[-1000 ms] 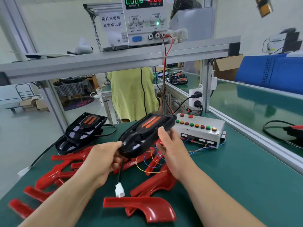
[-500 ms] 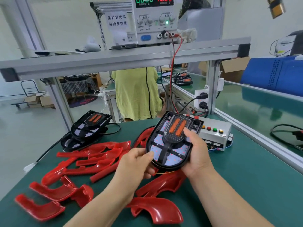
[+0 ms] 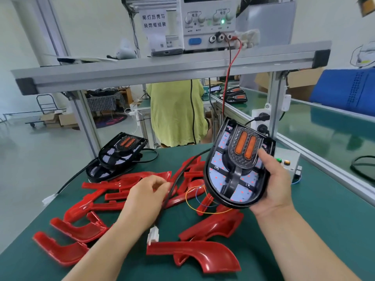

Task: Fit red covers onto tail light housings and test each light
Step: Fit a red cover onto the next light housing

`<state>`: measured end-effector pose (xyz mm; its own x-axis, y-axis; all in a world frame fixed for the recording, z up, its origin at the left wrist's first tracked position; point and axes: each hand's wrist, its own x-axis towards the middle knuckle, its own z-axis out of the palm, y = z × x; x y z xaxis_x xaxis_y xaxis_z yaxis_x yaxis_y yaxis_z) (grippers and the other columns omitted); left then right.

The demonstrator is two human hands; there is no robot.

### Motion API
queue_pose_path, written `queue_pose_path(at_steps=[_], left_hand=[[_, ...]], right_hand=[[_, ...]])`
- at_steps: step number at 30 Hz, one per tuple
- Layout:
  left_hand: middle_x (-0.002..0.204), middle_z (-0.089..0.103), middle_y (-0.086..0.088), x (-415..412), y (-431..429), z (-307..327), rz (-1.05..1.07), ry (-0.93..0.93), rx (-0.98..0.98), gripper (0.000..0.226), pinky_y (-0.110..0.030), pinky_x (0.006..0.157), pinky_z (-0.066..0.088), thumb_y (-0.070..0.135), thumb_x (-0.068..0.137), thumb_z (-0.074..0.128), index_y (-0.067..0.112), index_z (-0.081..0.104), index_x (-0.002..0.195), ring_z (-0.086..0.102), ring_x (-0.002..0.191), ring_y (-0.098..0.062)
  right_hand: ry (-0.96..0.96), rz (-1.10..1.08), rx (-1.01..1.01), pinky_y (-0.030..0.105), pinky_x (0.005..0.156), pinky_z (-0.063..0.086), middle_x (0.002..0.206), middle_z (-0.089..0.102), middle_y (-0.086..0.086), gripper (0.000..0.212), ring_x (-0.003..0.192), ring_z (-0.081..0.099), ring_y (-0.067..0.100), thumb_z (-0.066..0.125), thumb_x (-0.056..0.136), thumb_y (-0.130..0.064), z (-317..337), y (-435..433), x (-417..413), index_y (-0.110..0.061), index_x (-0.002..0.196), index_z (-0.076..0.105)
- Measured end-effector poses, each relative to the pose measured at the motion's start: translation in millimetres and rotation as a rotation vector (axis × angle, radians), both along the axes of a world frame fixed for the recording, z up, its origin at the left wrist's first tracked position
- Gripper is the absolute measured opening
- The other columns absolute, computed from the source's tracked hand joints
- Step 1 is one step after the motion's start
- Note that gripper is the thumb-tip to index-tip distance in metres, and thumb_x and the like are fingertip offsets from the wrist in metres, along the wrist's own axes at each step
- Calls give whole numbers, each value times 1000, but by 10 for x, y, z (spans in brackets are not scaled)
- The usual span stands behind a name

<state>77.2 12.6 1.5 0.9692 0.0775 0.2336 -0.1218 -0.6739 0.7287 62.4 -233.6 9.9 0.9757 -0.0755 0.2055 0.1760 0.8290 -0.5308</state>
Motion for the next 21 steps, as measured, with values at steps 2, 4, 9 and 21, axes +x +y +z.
queue_pose_path(at_steps=[2, 4, 9, 21], left_hand=[[88, 65, 11, 10, 13, -40, -5, 42, 135, 15, -22, 69, 44, 44, 91, 62, 31, 65, 85, 60, 87, -6], [89, 63, 10, 9, -36, -63, 3, 87, 221, 21, -31, 74, 49, 51, 90, 61, 31, 63, 91, 60, 87, -10], [94, 64, 7, 18, -115, -57, 13, 179, 390, 28, -34, 76, 53, 50, 87, 66, 30, 58, 105, 63, 89, -17], [84, 66, 24, -13, 142, 248, 32, -322, -242, 19, -7, 51, 42, 25, 94, 60, 43, 62, 95, 58, 60, 4]], right_hand=[[8, -7, -7, 49, 79, 60, 108, 75, 14, 36, 96, 73, 31, 54, 85, -31, 13, 23, -14, -11, 98, 80], [23, -11, -15, 48, 78, 60, 112, 73, 16, 38, 98, 72, 32, 54, 85, -31, 22, 43, -22, -8, 103, 78], [45, 10, -16, 49, 81, 59, 117, 71, 18, 42, 102, 71, 34, 53, 87, -32, 12, 86, -15, -6, 111, 75], [22, 62, -25, 47, 76, 60, 112, 73, 16, 43, 100, 72, 32, 52, 88, -41, 14, 69, -24, -10, 99, 80]])
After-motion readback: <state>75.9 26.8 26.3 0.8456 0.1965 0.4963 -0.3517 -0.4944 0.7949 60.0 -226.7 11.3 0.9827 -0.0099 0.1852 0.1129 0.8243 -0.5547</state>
